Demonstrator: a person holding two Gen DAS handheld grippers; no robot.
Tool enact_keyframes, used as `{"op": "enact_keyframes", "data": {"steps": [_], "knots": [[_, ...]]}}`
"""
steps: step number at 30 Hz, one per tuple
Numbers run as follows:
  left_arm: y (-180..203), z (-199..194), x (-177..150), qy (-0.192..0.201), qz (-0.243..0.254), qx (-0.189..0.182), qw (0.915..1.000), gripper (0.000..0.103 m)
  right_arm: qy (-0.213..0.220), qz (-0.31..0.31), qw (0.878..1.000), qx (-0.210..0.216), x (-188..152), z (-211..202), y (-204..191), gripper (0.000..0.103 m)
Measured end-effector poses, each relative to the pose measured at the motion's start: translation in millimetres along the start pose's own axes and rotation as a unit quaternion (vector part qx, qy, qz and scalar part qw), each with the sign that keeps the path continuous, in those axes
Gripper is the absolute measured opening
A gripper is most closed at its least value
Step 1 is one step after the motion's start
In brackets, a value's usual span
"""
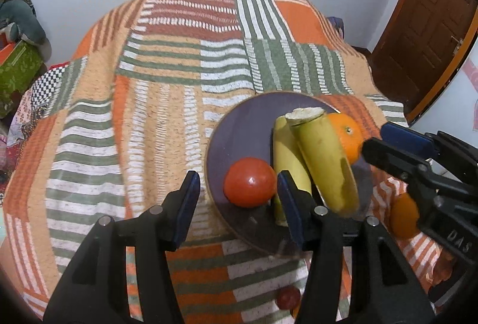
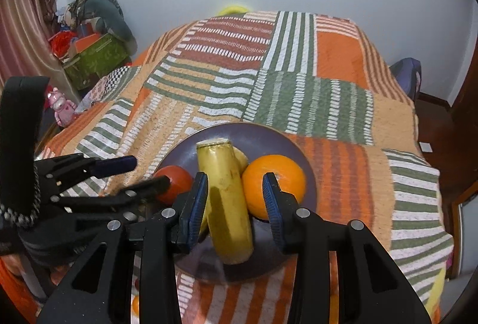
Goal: Organize fruits
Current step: 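Withdraw both tools from the purple plate, then grasp another large orange with the right tool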
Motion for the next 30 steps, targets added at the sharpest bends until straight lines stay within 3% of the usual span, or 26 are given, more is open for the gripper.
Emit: {"op": "enact_keyframes", "data": {"steps": [11,18,24,30], "knots": [[4,-59,-22,0.026,0.010,-0.007,0.9996,0.054,0.014,-0.006,0.999,-0.029,-24,-54,10,0.035],[13,-86,-53,0.025,0.018,-0.015,0.9994,0.058,0.016,-0.008,0.999,-0.046,-53,-86,15,0.044],[22,-96,-84,0.021,0.018,-0.022,0.9994,0.064,0.001,-0.013,0.998,-0.062,-83,-93,20,0.058],[32,-88,-105,0.004,0.011,-0.036,0.9993,0.065,-0.034,0.008,0.998,-0.052,-110,-74,33,0.058]]}}
Point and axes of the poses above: each gripper's, at about its wrist camera, not at the fingertips, and z roughly the way its jaws point, y to its right, x to its top, the point moved 2 cm from there along z, roughly the way its jaws point, and after that the axes turned 11 degrees about -z, right-handed, at the moved point
